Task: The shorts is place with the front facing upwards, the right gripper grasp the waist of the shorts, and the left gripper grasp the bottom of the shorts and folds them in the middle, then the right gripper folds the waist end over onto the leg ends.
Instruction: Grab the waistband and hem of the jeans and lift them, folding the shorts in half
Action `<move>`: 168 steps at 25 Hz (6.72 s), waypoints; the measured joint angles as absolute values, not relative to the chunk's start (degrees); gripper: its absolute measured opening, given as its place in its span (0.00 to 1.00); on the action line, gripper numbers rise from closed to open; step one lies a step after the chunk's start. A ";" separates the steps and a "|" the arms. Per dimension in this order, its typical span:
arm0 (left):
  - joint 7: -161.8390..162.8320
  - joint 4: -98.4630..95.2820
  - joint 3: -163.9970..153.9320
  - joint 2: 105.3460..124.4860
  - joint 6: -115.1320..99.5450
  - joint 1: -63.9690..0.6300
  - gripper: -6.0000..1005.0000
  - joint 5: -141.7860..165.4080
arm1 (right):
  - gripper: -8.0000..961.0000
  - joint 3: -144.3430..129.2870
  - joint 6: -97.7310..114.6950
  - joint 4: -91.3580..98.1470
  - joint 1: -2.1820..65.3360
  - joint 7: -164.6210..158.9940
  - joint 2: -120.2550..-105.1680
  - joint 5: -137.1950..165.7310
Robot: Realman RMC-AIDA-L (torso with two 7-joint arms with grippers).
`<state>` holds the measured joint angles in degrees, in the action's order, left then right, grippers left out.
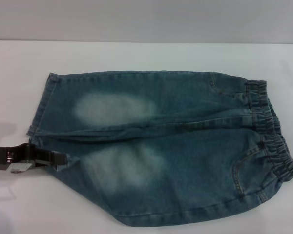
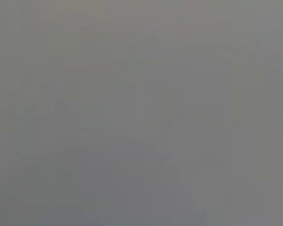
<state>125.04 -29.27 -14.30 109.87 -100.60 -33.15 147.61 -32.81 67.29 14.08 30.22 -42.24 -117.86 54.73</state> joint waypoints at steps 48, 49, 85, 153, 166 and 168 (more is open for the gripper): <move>124.27 -28.85 -14.00 109.95 -99.21 -35.46 0.07 145.45 | 0.75 -43.93 109.02 46.24 44.25 -109.45 -105.38 155.88; 124.27 -28.83 -14.04 109.95 -99.29 -35.41 0.07 145.29 | 0.75 -44.07 108.36 46.12 44.21 -109.45 -105.88 156.60; 124.11 -28.77 -13.92 109.95 -99.43 -34.48 0.09 145.20 | 0.75 -45.58 100.46 44.13 45.38 -110.31 -111.79 163.82; 124.29 -28.77 -13.89 109.23 -99.13 -34.89 0.12 142.29 | 0.53 -50.66 100.20 49.75 44.60 -111.27 -113.91 162.95; 124.91 -29.12 -13.87 108.76 -98.65 -35.25 0.12 139.42 | 0.02 -50.24 99.04 49.74 43.12 -110.48 -113.83 162.77; 125.43 -29.08 -13.79 108.55 -98.20 -35.22 0.12 138.36 | 0.01 -49.65 98.44 49.84 42.34 -110.43 -113.81 162.25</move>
